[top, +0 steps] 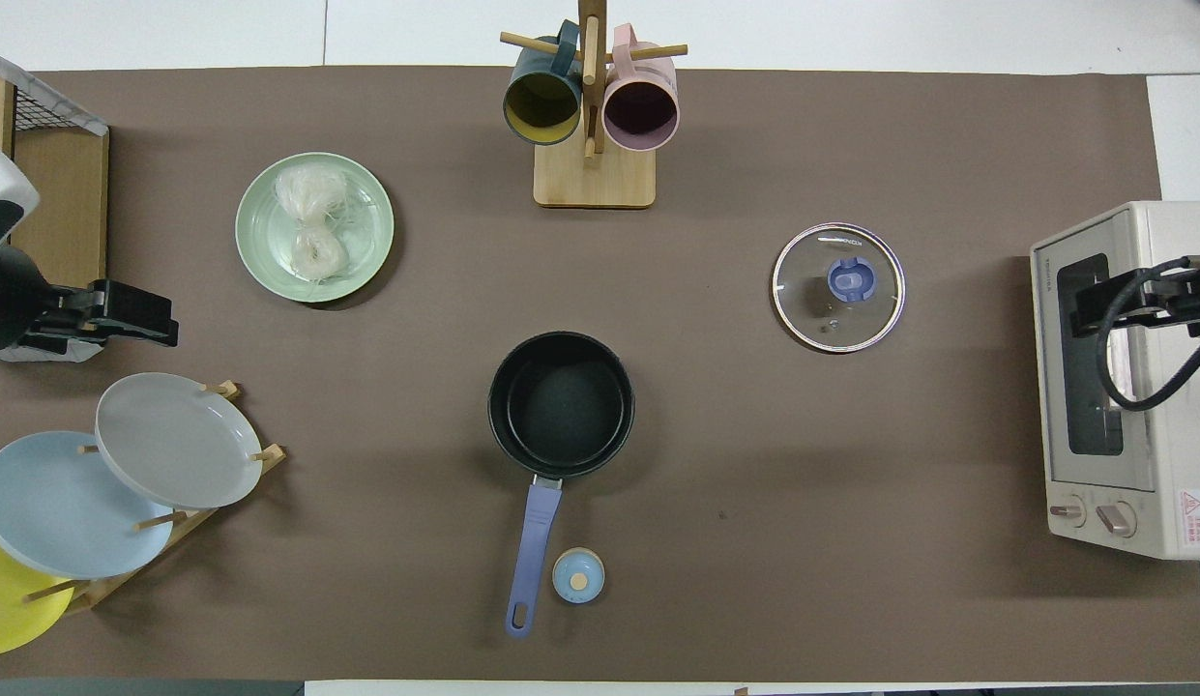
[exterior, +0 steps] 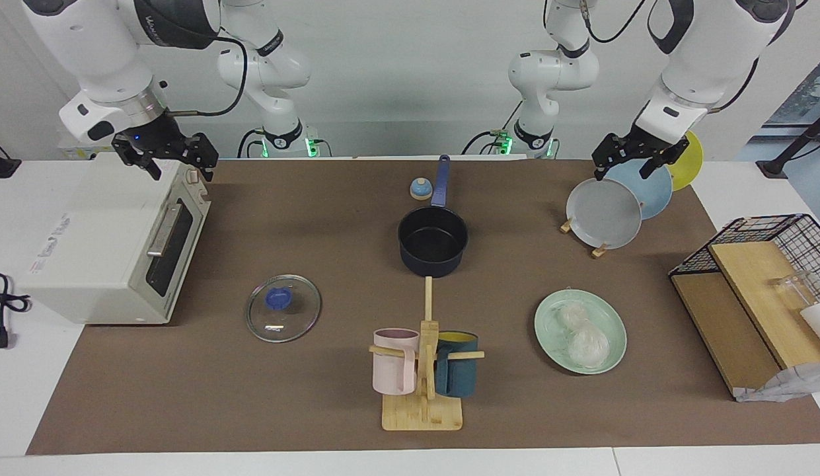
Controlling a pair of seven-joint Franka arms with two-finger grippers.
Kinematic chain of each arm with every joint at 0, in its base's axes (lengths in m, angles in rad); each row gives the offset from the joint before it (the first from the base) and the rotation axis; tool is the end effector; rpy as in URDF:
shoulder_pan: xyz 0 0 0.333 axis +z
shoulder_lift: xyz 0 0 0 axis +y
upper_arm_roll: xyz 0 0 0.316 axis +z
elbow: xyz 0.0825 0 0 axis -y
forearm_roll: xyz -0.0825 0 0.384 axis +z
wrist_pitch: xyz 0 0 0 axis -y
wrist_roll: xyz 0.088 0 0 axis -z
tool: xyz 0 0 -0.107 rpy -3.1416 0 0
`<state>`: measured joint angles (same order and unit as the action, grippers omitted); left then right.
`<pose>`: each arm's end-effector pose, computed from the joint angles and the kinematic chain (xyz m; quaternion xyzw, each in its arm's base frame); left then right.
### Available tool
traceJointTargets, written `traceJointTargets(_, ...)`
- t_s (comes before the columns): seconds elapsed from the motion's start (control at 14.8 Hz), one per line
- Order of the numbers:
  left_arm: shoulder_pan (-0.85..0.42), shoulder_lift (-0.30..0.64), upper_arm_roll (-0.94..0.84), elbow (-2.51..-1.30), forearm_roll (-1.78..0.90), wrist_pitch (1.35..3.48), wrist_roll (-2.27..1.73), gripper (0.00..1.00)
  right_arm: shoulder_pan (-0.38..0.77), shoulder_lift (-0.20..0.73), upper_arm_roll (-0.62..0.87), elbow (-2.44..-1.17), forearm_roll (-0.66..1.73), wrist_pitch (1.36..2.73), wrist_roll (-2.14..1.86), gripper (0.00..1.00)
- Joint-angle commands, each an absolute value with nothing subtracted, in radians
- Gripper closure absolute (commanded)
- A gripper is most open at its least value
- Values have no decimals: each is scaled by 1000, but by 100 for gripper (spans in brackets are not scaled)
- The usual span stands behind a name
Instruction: Transfer vermicelli from pot to plate
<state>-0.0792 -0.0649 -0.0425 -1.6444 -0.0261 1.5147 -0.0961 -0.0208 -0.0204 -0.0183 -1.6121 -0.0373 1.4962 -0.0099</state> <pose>0.5231 -0.0677 0.6204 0.9993 -0.0130 -0.0335 0.0081 0.5385 -0.0254 0.6102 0.9986 -0.0151 -0.0482 0.0173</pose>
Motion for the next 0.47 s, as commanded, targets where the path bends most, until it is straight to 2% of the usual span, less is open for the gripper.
traceJointTargets(0.0, -98, -44, -32, -1600, 5, 1473, -104, 0, -31, -28, -18, -1614, -11, 1500, -8, 0)
traceJointTargets(0.4, -94, -46, -35, -1600, 2, 1470, -100, 0, -31, -28, -17, -1612, -11, 1500, -8, 0)
